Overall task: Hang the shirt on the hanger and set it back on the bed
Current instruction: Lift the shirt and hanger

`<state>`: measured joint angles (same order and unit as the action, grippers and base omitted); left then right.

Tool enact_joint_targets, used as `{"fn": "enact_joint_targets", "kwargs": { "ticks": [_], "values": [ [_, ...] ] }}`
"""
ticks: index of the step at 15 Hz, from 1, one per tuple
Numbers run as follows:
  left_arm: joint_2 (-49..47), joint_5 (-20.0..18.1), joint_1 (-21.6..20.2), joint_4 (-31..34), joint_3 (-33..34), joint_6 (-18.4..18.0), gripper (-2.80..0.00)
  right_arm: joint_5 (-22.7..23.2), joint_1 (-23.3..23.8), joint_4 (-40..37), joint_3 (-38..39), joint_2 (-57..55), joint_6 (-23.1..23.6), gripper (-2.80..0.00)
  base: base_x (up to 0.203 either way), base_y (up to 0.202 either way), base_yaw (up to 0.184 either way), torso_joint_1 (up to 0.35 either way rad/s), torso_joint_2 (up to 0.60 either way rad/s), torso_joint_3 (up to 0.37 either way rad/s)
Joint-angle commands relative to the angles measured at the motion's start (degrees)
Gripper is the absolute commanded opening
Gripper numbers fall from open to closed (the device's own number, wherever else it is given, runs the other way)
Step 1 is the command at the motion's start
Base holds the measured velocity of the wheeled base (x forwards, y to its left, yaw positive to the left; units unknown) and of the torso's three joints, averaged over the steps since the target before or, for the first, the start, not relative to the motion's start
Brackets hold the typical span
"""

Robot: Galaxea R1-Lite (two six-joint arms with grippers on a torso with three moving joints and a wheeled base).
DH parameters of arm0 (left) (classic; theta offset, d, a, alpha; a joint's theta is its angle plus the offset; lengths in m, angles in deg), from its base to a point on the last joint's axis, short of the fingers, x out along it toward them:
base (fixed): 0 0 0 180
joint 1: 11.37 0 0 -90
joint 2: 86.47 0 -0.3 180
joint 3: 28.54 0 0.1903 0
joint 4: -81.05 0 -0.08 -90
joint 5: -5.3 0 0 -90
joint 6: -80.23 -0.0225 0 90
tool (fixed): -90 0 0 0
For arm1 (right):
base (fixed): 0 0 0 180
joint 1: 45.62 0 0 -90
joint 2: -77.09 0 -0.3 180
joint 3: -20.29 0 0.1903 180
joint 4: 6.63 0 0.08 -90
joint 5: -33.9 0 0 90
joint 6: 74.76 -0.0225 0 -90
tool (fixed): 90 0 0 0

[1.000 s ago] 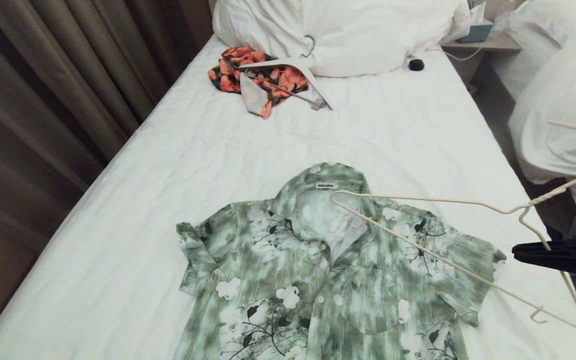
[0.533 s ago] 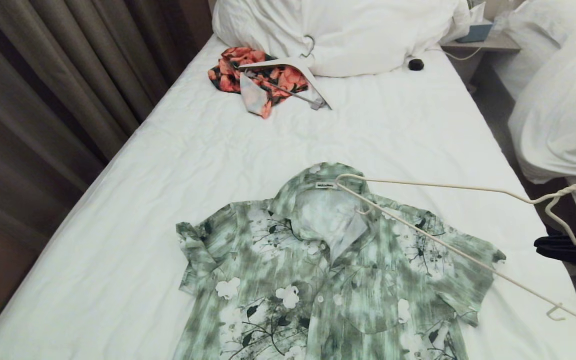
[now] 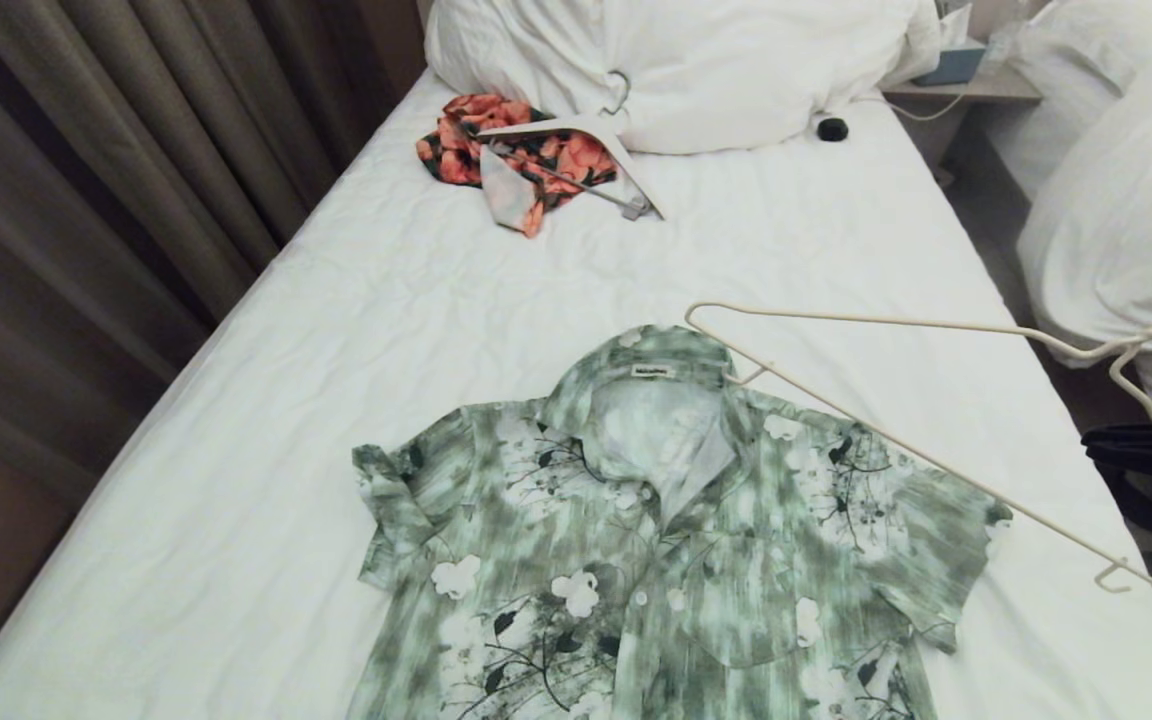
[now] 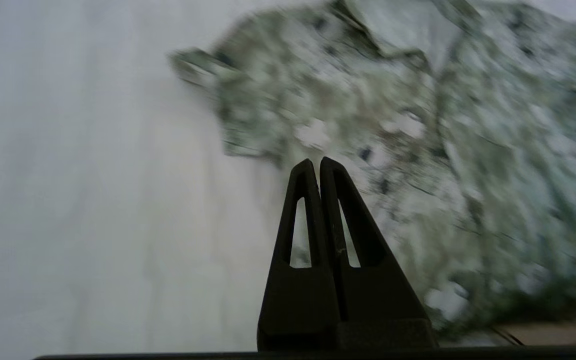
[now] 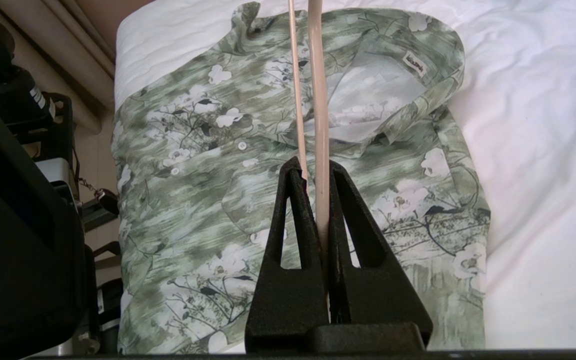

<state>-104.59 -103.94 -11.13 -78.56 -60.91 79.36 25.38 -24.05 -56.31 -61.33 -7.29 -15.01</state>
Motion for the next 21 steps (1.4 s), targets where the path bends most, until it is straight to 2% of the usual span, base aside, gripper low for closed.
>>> {"fn": "enact_joint_targets", "kwargs": {
  "ticks": [1, 5, 8, 10, 12, 13, 16, 17, 19, 21],
  "values": [
    [-17.7, -4.0, 0.4, -4.9, -0.2, 0.6, -2.80, 0.4, -0.3, -0.1, -0.6, -1.0, 0.4, -2.80, 0.000, 0.000, 0.000, 0.000, 0.00, 0.000],
    [-43.6, -8.4, 6.3, -24.8, -0.3, 5.9, -2.80, 0.5, -3.2, -0.1, -2.8, -3.0, -1.0, -2.80, 0.000, 0.000, 0.000, 0.000, 0.00, 0.000],
    [-61.3, -7.4, 10.8, -40.4, -2.5, 9.7, -2.80, 0.7, -4.3, 0.0, -5.6, -6.4, -1.3, -2.80, 0.000, 0.000, 0.000, 0.000, 0.00, 0.000],
    [-72.6, -2.8, 15.2, -49.3, -5.6, 11.3, -2.80, 0.8, -4.9, 0.1, -7.3, -8.5, -1.6, -2.80, 0.000, 0.000, 0.000, 0.000, 0.00, 0.000],
    [-82.0, 5.4, 21.3, -57.6, -10.5, 12.3, -2.80, 0.9, -4.6, 0.2, -8.9, -10.2, -1.7, -2.80, 0.000, 0.000, 0.000, 0.000, 0.00, 0.000],
    [-85.3, 8.8, 23.8, -60.3, -13.8, 12.6, -2.80, 0.9, -4.3, 0.2, -9.7, -11.2, -1.7, -2.80, 0.000, 0.000, 0.000, 0.000, 0.00, 0.000],
    [-92.6, 15.0, 29.4, -63.3, -22.8, 13.1, -2.80, 1.1, -2.5, 0.3, -12.6, -14.5, -1.7, -2.80, 0.000, 0.000, 0.000, 0.000, 0.00, 0.000],
    [-94.2, 17.9, 31.2, -63.4, -24.7, 13.2, 0.00, 1.2, -2.4, 0.3, -13.4, -15.2, -1.7, -2.80, 0.000, 0.000, 0.000, 0.000, 0.00, 0.000],
    [-97.4, 21.2, 32.8, -63.5, -27.8, 13.0, 0.00, 1.2, -2.2, 0.3, -14.5, -15.9, -1.7, -2.80, 0.000, 0.000, 0.000, 0.000, 0.00, 0.000],
    [-98.5, 21.7, 32.7, -63.7, -28.7, 13.1, 0.00, 1.2, -2.2, 0.4, -15.0, -16.7, -1.7, -2.80, 0.000, 0.000, 0.000, 0.000, 0.00, 0.000]
  ]
}}
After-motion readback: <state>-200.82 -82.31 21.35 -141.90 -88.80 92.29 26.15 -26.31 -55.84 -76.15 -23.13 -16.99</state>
